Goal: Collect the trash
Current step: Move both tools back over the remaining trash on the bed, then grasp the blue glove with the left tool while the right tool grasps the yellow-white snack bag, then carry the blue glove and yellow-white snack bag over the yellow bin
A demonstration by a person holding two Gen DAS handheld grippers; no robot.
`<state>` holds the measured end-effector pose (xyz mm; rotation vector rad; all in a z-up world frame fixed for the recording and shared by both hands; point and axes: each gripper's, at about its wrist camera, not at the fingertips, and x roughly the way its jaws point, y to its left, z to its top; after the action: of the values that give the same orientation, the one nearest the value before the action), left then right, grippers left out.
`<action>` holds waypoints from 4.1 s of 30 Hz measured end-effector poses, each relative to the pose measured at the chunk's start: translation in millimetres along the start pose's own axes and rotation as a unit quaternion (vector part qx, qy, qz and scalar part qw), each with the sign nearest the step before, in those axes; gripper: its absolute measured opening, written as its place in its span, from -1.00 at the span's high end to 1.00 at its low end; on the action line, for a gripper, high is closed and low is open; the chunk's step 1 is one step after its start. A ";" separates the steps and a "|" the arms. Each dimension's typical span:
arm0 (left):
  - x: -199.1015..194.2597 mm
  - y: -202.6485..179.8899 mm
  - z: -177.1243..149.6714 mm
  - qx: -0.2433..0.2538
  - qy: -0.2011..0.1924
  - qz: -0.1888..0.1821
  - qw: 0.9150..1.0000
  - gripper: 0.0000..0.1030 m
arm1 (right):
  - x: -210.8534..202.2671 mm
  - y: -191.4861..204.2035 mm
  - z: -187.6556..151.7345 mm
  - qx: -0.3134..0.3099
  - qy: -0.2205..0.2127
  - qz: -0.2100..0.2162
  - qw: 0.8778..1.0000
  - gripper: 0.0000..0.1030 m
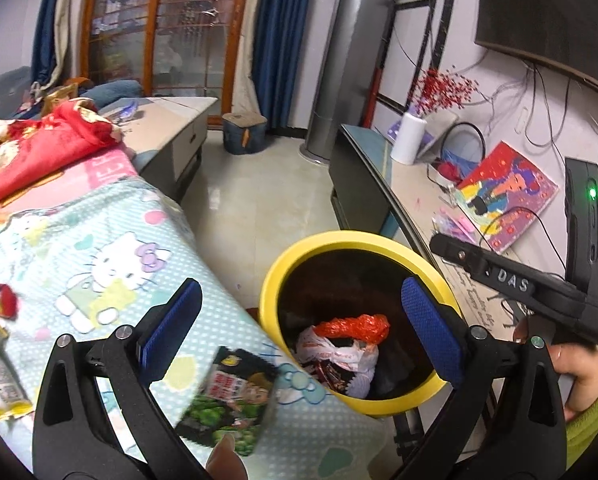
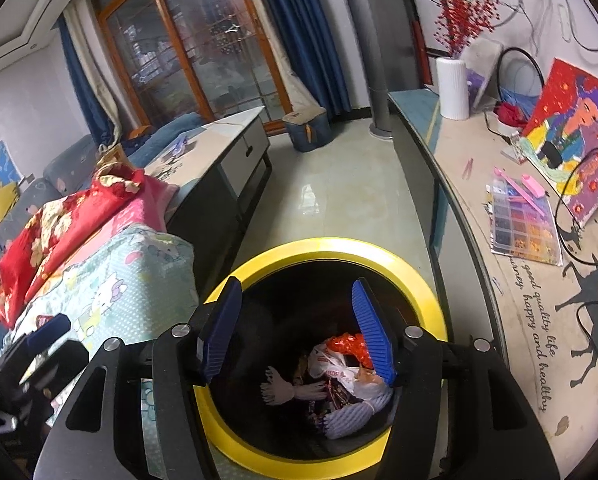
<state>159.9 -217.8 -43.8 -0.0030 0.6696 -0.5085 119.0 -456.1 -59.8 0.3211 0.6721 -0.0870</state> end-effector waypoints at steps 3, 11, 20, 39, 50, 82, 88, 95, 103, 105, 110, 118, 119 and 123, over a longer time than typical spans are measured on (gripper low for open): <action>-7.8 8.7 1.3 -0.007 -0.008 0.009 1.000 -0.78 | -1.8 11.9 -1.4 -0.012 0.000 0.007 1.000 -0.12; -33.3 31.0 3.1 -0.017 -0.037 0.039 0.998 -0.78 | -7.9 47.1 -6.1 -0.039 -0.004 0.029 0.999 -0.17; -60.7 57.7 1.6 -0.022 -0.065 0.080 0.994 -0.78 | -15.7 89.3 -13.3 -0.078 -0.008 0.060 0.995 -0.20; -101.3 120.5 -4.3 -0.072 -0.091 0.143 0.983 -0.78 | -21.4 170.1 -41.7 -0.152 0.012 0.123 0.981 -0.29; -127.4 158.6 -11.3 -0.110 -0.108 0.179 0.972 -0.78 | -19.1 216.7 -58.7 -0.185 0.035 0.166 0.968 -0.31; -148.5 300.5 -72.0 -0.279 -0.030 0.217 0.935 -0.35 | 26.7 344.6 -118.6 -0.263 0.128 0.246 0.924 -0.30; -139.6 311.7 -81.9 -0.309 -0.014 0.175 0.935 0.02 | 43.2 359.2 -125.0 -0.260 0.149 0.251 0.920 -0.31; -128.8 308.5 -85.8 -0.309 0.001 0.149 0.939 0.27 | 63.1 366.6 -135.8 -0.255 0.179 0.249 0.917 -0.30; -115.0 304.4 -86.6 -0.295 0.019 0.136 0.946 0.27 | 70.3 363.6 -141.7 -0.253 0.168 0.253 0.919 -0.02; -112.0 302.9 -86.1 -0.290 0.024 0.133 0.947 0.28 | 71.1 359.8 -140.6 -0.245 0.170 0.254 0.920 0.03; -105.5 296.3 -84.5 -0.274 0.033 0.127 0.953 0.35 | 69.4 350.2 -138.5 -0.236 0.170 0.252 0.923 0.06; -96.1 286.7 -84.7 -0.256 0.047 0.115 0.959 0.63 | 65.2 338.8 -135.0 -0.232 0.168 0.249 0.925 0.09; -95.6 285.1 -84.3 -0.252 0.047 0.116 0.960 0.65 | 64.7 337.8 -135.0 -0.232 0.168 0.248 0.926 0.09; -94.7 282.4 -84.1 -0.249 0.050 0.114 0.961 0.69 | 62.2 332.4 -133.9 -0.232 0.167 0.244 0.927 0.10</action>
<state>173.8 86.2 -100.1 -0.3721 0.8715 -0.1089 148.1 -97.0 -109.4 0.0355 0.9067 0.6095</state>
